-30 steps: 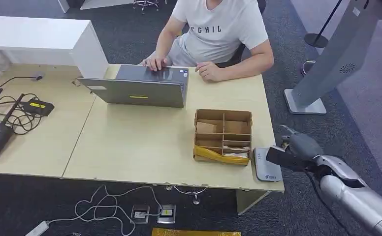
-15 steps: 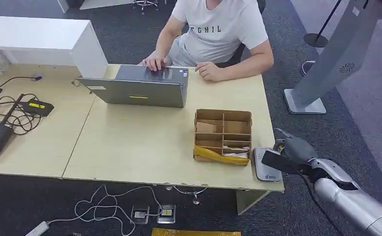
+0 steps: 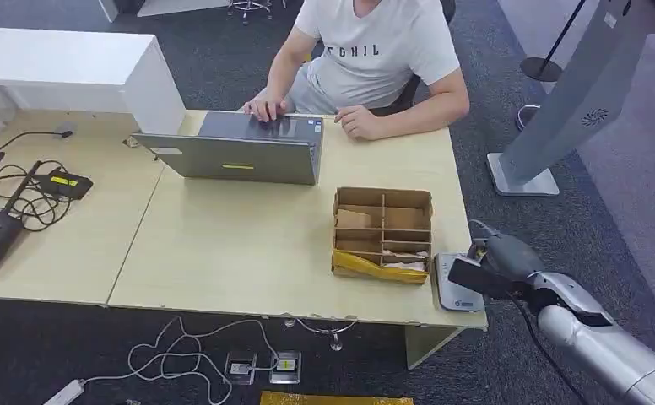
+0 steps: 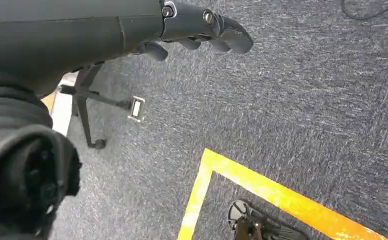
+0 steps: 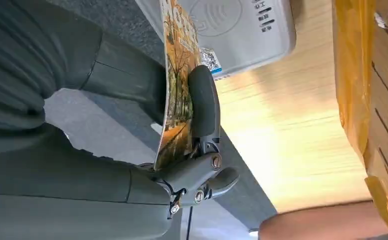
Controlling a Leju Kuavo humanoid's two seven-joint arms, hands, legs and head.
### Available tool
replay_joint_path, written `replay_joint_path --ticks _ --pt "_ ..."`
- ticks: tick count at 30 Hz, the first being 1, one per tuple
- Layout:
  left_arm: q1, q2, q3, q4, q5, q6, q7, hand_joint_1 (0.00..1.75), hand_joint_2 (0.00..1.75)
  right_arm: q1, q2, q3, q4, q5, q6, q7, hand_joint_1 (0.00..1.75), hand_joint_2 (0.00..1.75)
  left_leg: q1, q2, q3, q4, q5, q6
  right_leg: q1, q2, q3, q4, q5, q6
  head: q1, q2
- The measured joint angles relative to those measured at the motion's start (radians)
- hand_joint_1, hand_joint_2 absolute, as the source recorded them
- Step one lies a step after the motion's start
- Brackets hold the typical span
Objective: Pass the card to the sensor for recognition and then transmit it.
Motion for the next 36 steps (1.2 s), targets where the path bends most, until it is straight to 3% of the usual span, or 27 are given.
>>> replay_joint_path --ticks 8,34,36 --pt "0.000 -0.002 -0.002 0.000 0.000 0.002 -0.001 0.00 0.00 -0.002 0.016 -0.002 0.051 0.021 -0.021 -0.040 1.75 1.75 0.000 0.000 0.000 0.000 0.000 0.000 0.000 0.000 0.001 0.000 0.000 0.000 0.000 0.000" --pt "0.000 -0.003 -0.003 0.000 0.000 0.002 -0.002 0.00 0.00 -0.014 0.032 -0.002 0.101 0.023 -0.023 -0.041 1.75 1.75 0.000 0.000 0.001 0.000 0.000 0.000 0.000 0.000 0.001 0.000 0.000 0.000 0.000 0.000" --pt "0.001 -0.003 -0.003 0.000 0.000 0.002 -0.006 0.00 0.00 -0.032 0.033 -0.003 0.098 0.051 -0.066 -0.041 1.75 1.75 0.000 0.000 -0.001 0.001 0.000 0.000 0.000 0.000 0.002 0.001 0.002 0.000 0.001 0.000"
